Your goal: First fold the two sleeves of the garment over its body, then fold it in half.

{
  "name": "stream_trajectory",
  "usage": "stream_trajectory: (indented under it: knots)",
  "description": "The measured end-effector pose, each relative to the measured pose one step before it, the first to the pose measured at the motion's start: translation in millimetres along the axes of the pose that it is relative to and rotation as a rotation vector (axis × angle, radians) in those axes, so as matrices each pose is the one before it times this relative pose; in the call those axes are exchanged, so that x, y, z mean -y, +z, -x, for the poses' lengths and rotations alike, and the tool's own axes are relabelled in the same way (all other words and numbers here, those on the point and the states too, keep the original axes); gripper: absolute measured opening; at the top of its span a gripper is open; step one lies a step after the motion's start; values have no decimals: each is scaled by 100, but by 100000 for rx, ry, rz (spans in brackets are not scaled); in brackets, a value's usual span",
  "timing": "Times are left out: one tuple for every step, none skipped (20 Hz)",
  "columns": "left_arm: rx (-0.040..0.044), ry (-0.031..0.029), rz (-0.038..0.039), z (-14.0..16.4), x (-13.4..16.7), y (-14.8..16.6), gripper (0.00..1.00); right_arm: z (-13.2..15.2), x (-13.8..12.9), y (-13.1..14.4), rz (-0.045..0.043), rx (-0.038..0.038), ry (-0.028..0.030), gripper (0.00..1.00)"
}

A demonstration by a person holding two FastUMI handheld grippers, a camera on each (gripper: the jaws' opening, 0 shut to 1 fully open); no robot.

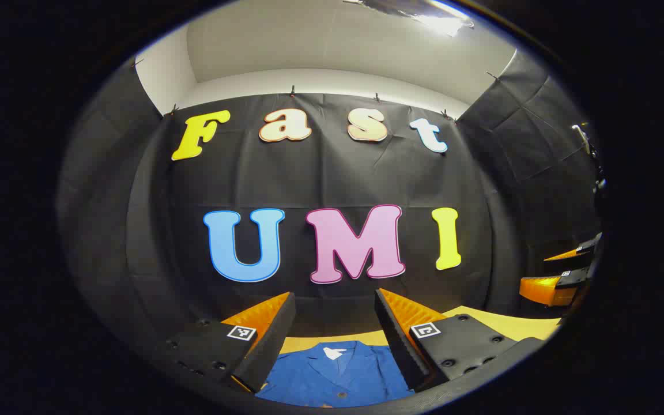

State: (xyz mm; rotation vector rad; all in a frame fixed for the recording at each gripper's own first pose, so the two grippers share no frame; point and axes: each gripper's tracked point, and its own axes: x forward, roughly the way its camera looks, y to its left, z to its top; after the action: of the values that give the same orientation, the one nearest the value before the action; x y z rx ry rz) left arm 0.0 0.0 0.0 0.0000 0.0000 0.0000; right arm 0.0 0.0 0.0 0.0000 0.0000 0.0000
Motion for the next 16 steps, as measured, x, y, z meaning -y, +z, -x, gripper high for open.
stream_trajectory:
  knots:
    - [-519, 2315, -674, 93, -1293, -247, 80, -270, -1057, 441, -3698, 44, 1194, 96]
    - [-124, 1677, 97, 115, -735, 5, 80, -287, -1062, 316, -1117, 434, 1301, 96]
    - [125, 1851, 591, 154, -925, 139, 80, -321, -718, 232, 481, -7, 150, 96]
    - [224, 2072, 721, 275, -867, -17, 80, -371, -544, 132, 1765, 779, 354, 96]
    - [88, 1649, 258, 256, -835, -13, 80, -213, -596, 240, 866, 437, 542, 96]
    - [-265, 946, -140, 23, -702, -134, 80, -215, -697, 138, -98, 550, 517, 96]
    - [-146, 304, -261, 70, -498, -109, 80, -216, -806, 83, -688, -18, 1717, 96]
    - [-240, 1033, -314, 159, -583, -133, 80, -120, -1304, -199, -1164, -716, 2546, 96]
    - [-84, 1399, 179, 172, -781, 15, 80, -186, -1106, -68, 191, 422, 2702, 96]
    - [-381, 752, 463, 102, -513, -131, 80, -156, -974, 134, 218, -413, 2231, 96]
    - [-348, 767, 303, 190, -438, -53, 80, -119, -1059, -217, -444, -480, 2443, 96]
    - [-185, 670, 96, 144, -483, -45, 80, -155, -1153, 26, -79, -72, 2581, 96]
    - [62, 880, -210, 236, -519, 68, 80, -262, -1018, -14, -15, -133, 2144, 96]
    - [108, 768, -479, 180, -503, -4, 80, -320, -902, 27, 436, -13, 2067, 96]
    - [-62, 754, -748, 90, -491, 94, 80, -263, -681, 183, 682, 759, 1426, 96]
    - [-329, 345, -750, 82, -369, -73, 81, -289, -682, 234, 350, 692, 1444, 96]
